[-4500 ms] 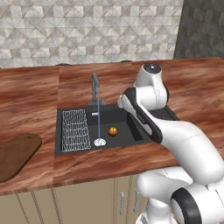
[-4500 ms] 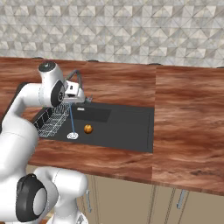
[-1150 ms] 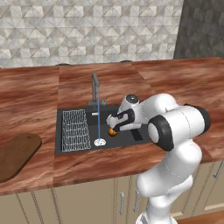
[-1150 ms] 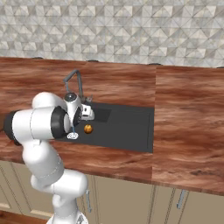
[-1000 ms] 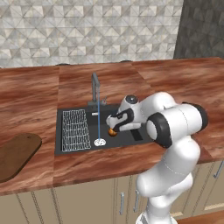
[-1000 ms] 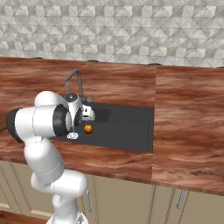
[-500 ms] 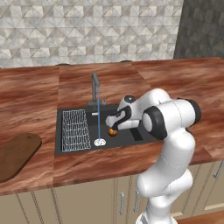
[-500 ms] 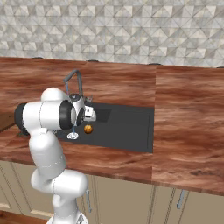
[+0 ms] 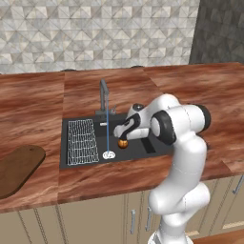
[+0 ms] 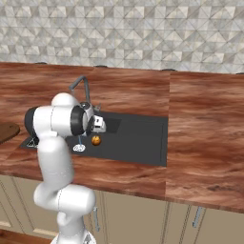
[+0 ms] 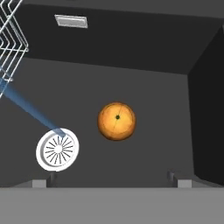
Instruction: Pick the orange from the sink and place it on the cutting board to airdry. Then turn off the sink faucet.
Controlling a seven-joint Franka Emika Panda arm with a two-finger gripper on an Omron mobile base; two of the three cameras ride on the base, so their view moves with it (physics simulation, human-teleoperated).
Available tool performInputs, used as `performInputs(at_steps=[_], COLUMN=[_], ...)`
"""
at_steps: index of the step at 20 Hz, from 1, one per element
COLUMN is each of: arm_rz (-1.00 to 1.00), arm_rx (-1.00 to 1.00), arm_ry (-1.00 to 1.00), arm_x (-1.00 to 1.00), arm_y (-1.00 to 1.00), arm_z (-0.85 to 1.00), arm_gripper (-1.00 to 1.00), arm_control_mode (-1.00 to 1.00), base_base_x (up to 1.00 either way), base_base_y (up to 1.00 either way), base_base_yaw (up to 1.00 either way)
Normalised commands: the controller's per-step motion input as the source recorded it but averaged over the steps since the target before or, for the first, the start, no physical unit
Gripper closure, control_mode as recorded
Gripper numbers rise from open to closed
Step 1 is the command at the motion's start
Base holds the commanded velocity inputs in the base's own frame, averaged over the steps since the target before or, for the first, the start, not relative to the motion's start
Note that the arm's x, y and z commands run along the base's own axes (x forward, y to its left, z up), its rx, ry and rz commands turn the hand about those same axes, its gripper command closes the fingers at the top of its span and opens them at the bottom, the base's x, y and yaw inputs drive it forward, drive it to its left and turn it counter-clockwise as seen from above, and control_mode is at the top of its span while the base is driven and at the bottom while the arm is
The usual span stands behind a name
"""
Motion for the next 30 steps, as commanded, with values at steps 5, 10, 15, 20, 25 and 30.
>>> performInputs(at_steps=[5, 10, 15, 20, 25, 30], arm_rz=[0.00, 0.00, 0.00, 0.00, 0.00, 0.00], arm_rx=[0.00, 0.00, 0.00, 0.00, 0.00, 0.00], arm_ry=[0.01, 0.00, 0.00, 0.00, 0.02, 0.02], arm_x=[0.27, 0.25, 0.15, 0.08, 0.17, 0.32], arm_y=[0.14, 0.04, 0.00, 0.00, 0.00, 0.00], arm_z=[-0.36, -0.27, -0.21, -0.25, -0.24, -0.20], arm_gripper=[-1.00, -1.00, -1.00, -1.00, -1.00, -1.00], arm_control_mode=[-1.00, -1.00, -1.00, -1.00, -1.00, -1.00], base_base_x=[0.00, 0.00, 0.00, 0.00, 0.00, 0.00], base_base_y=[0.00, 0.00, 0.00, 0.00, 0.00, 0.00], base_base_yaw=[0.00, 0.00, 0.00, 0.00, 0.00, 0.00])
